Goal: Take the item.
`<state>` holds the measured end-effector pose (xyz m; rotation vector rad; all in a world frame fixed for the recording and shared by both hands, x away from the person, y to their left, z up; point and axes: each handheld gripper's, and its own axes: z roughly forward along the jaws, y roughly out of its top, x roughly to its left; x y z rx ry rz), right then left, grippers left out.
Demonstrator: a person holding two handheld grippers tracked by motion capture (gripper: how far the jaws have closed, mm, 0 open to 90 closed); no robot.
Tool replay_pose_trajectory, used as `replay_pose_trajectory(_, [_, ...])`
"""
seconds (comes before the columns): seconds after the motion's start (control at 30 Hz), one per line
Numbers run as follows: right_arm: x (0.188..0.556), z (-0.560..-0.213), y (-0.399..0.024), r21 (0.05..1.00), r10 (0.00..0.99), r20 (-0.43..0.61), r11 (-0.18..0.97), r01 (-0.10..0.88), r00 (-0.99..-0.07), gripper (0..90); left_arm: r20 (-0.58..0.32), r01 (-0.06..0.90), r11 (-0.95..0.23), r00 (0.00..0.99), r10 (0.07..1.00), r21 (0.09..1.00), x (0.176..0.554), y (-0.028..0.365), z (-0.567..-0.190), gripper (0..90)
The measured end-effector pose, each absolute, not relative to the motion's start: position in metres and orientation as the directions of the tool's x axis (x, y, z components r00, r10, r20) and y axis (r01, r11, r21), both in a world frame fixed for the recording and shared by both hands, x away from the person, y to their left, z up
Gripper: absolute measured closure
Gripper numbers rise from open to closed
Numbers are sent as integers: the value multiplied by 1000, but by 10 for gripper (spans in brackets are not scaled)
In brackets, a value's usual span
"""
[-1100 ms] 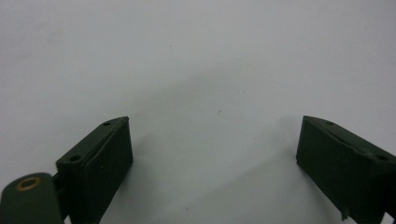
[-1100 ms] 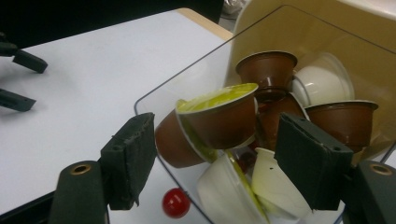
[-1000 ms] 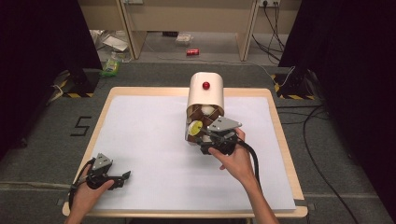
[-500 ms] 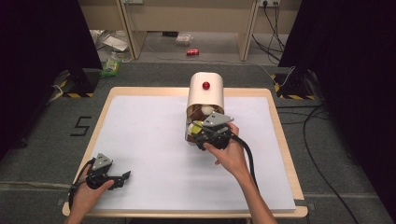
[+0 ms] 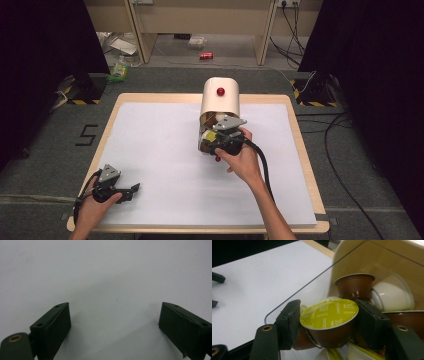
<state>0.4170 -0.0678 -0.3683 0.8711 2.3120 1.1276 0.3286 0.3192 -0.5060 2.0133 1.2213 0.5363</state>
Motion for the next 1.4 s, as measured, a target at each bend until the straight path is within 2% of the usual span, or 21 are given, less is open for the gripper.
replay_pose_trajectory(0.57, [426, -366, -71, 813, 702, -51, 442, 378, -711, 405, -12, 589, -301, 467, 884, 750, 329, 319, -506, 101])
replay_pose_trajectory(0.93, [417, -356, -78, 837, 699, -56, 422, 348, -713, 407, -12, 590, -302, 467, 884, 749, 329, 319, -506, 101])
replay_pose_trajectory(1.4, [397, -343, -115, 858, 715, -59, 392, 330, -696, 407, -12, 589, -301, 467, 884, 750, 329, 319, -506, 101])
